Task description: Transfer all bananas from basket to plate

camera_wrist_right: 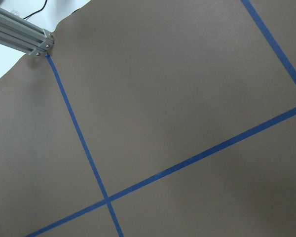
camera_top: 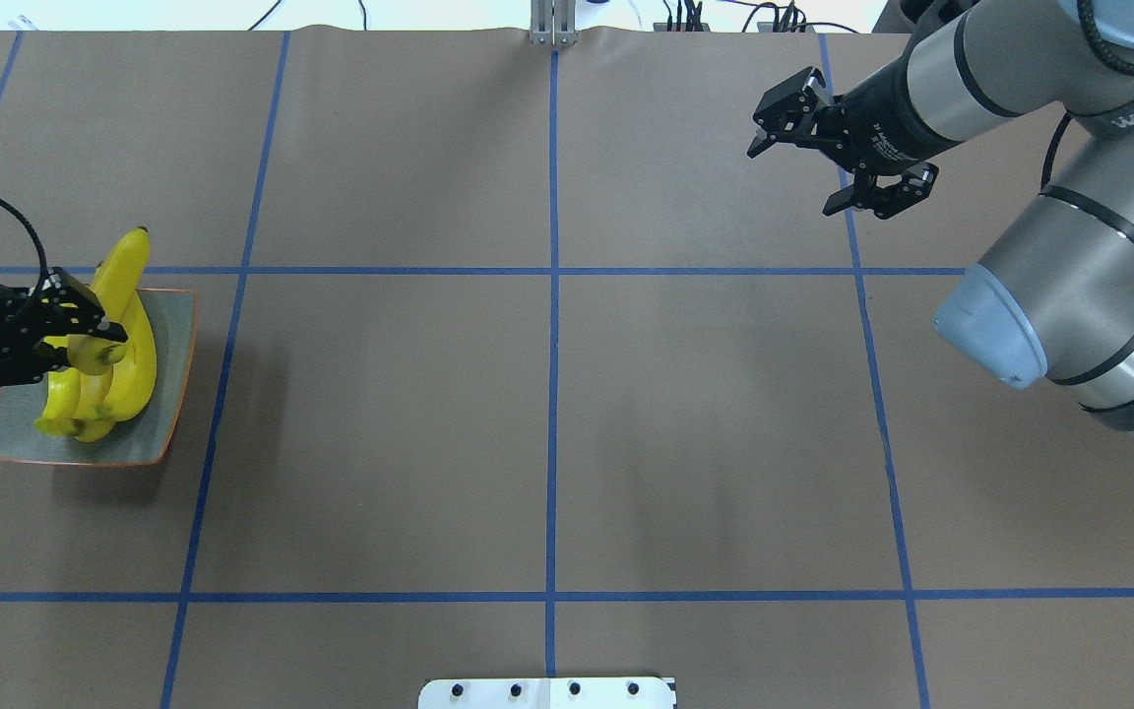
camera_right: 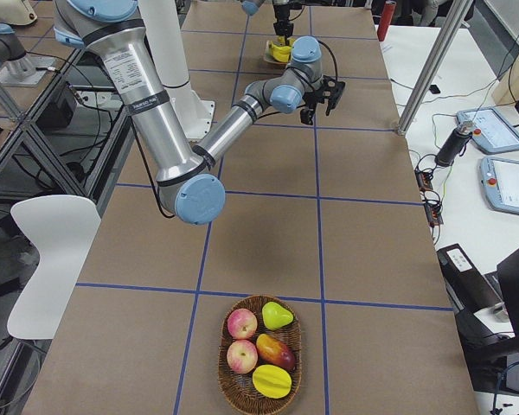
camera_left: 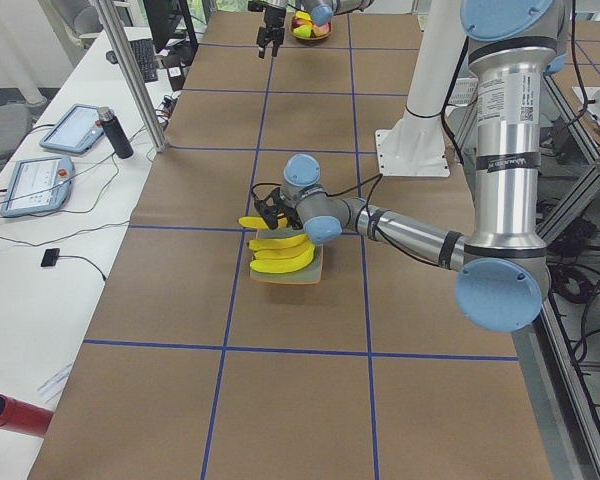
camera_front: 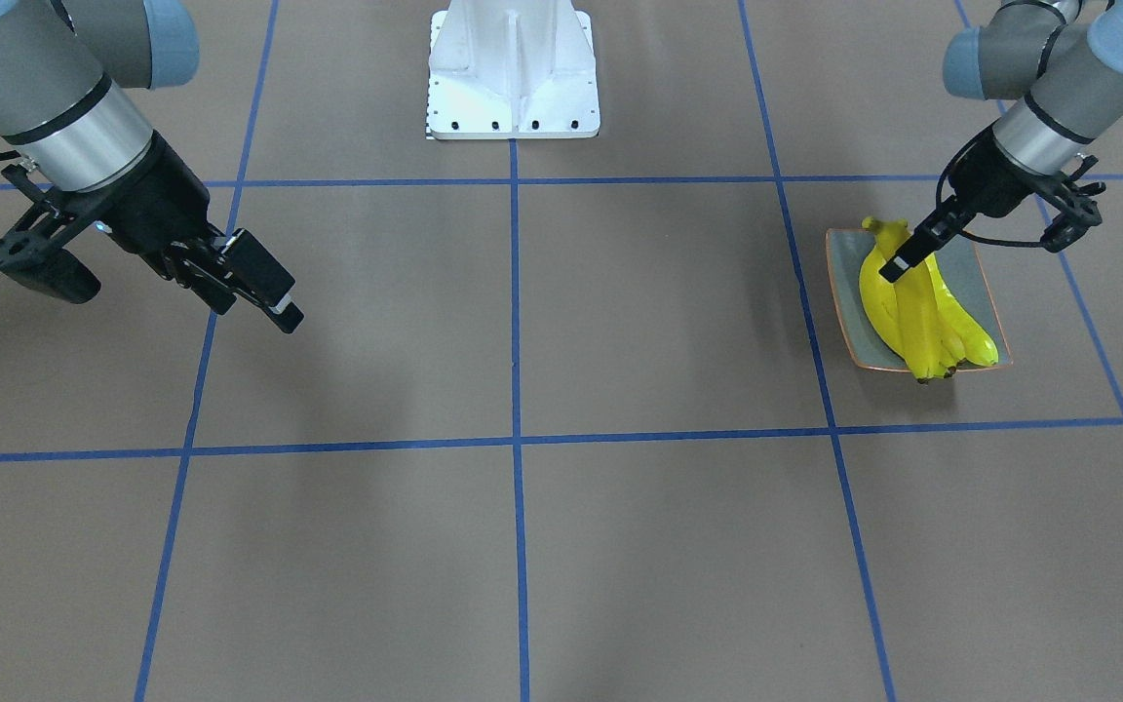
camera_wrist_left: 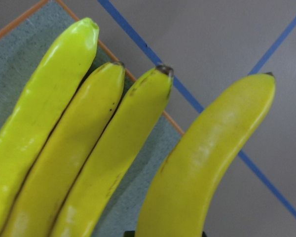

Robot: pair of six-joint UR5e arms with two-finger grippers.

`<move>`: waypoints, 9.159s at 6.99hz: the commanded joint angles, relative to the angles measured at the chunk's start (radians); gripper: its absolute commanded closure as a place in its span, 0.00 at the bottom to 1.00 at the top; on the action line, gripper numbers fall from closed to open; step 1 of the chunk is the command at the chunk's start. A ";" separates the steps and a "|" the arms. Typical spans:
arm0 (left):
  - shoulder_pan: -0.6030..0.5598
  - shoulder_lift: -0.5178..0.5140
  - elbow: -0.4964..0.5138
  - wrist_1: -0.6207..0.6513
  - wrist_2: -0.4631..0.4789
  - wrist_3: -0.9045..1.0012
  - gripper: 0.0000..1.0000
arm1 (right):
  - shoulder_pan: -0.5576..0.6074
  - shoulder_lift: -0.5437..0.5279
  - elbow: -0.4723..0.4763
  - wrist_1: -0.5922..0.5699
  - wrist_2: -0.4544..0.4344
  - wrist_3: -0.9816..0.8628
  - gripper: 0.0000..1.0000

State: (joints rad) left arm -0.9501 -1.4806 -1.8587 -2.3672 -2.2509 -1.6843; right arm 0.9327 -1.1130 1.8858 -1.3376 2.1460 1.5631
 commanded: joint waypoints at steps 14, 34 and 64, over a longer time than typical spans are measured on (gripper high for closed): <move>-0.127 0.062 0.076 -0.021 0.010 1.204 1.00 | 0.000 -0.001 0.007 0.002 0.000 0.003 0.00; -0.148 -0.045 0.053 0.211 -0.067 1.250 0.00 | 0.223 -0.105 0.007 -0.192 0.135 -0.605 0.00; -0.627 -0.038 0.147 0.904 -0.082 1.692 0.00 | 0.750 -0.513 -0.251 -0.379 0.259 -1.631 0.00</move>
State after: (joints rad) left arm -1.5765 -1.5187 -1.7114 -1.4636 -2.3332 0.0076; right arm 1.6828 -1.6252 1.6365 -1.7323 2.4049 -0.0686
